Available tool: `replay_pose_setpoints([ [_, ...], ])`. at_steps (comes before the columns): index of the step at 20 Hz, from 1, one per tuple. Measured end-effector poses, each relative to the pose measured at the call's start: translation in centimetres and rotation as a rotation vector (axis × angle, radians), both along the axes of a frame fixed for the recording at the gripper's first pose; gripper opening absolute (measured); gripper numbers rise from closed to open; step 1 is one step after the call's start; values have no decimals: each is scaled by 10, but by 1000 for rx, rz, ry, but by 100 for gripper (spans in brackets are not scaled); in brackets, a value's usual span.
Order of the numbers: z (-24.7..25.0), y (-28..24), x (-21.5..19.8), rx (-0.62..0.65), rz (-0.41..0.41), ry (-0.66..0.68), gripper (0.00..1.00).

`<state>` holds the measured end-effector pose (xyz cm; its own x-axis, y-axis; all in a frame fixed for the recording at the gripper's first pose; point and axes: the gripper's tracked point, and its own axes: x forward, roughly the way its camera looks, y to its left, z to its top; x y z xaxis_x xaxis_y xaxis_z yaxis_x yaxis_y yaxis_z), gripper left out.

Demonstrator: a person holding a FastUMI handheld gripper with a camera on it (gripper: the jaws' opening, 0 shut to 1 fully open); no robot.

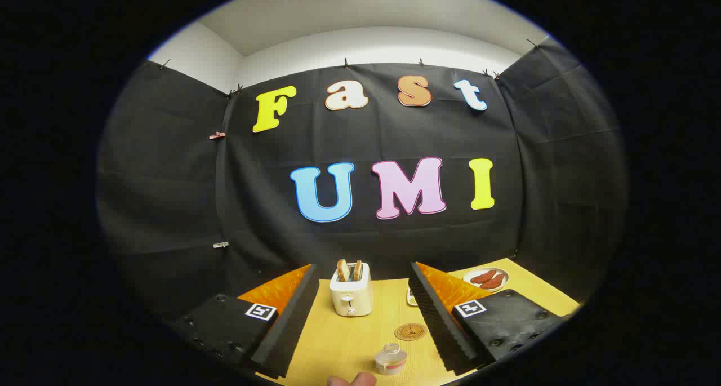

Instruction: Take the bottle from table, then pour the juice into the cup, finally place the bottle on the coaster

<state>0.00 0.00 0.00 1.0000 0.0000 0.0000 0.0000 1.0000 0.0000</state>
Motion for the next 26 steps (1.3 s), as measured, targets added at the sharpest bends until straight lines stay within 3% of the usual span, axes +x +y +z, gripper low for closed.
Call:
replay_pose_setpoints([
  [16, -13, 27, -15, -55, 51, -57, 98],
  [22, -52, 28, -31, -57, 20, -86, 98],
  [26, -101, -2, -37, -59, -77, -41, 97],
])
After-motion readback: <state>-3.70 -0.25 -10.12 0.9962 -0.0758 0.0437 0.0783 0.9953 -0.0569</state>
